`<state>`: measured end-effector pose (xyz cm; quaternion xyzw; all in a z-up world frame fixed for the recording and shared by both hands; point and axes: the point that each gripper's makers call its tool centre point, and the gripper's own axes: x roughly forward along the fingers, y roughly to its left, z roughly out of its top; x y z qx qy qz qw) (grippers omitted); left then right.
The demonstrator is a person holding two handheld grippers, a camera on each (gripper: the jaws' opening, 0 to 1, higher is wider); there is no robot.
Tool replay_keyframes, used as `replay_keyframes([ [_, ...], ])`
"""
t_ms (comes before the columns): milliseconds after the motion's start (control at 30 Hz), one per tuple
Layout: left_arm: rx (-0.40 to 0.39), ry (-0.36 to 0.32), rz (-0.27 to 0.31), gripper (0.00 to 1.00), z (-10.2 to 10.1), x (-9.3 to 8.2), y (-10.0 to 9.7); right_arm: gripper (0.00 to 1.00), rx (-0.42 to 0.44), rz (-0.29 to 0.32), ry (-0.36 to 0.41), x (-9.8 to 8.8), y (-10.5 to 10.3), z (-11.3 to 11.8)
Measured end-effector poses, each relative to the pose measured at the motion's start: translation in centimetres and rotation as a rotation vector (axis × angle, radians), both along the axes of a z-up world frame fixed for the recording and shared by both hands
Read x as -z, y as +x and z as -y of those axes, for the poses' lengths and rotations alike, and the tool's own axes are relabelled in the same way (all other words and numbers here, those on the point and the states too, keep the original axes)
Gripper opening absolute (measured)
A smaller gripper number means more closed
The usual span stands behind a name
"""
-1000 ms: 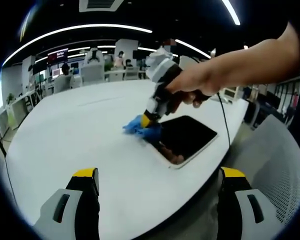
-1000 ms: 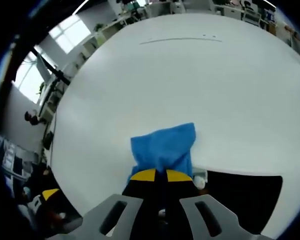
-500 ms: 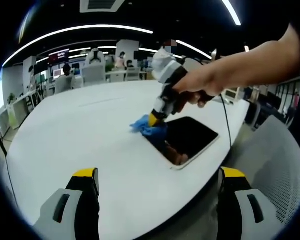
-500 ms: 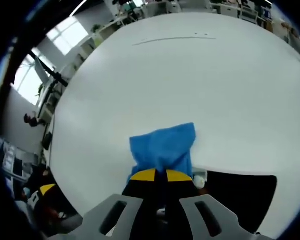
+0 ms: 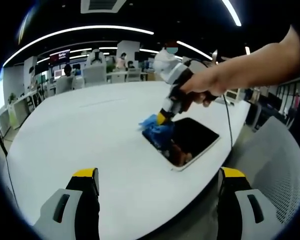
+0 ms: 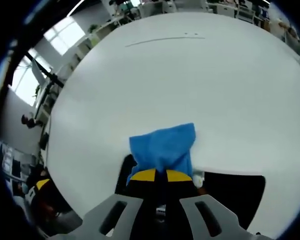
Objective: Wipe the mirror surface with the cleaning cloth until all visible marks leave the cleaned area.
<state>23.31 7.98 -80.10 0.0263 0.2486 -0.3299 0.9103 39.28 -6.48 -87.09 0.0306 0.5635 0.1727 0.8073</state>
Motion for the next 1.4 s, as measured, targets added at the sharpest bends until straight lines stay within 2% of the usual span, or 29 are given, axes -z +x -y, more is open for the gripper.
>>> replay_keyframes([
  [200, -0.004, 0.0, 0.001, 0.99, -0.1, 0.0, 0.1, 0.0, 0.017, -0.002, 0.007, 0.0, 0.0, 0.0],
  [533, -0.003, 0.001, 0.002, 0.99, 0.1, -0.1, 0.1, 0.0, 0.04, 0.043, 0.011, -0.2, -0.9, -0.1],
  [1000, -0.004, 0.001, -0.001, 0.99, 0.1, 0.0, 0.2, 0.0, 0.056, 0.049, 0.05, 0.1, -3.5, -0.7],
  [1400, -0.009, 0.005, 0.005, 0.99, -0.1, -0.1, 0.2, 0.0, 0.03, 0.067, 0.07, -0.1, -6.2, -0.8],
])
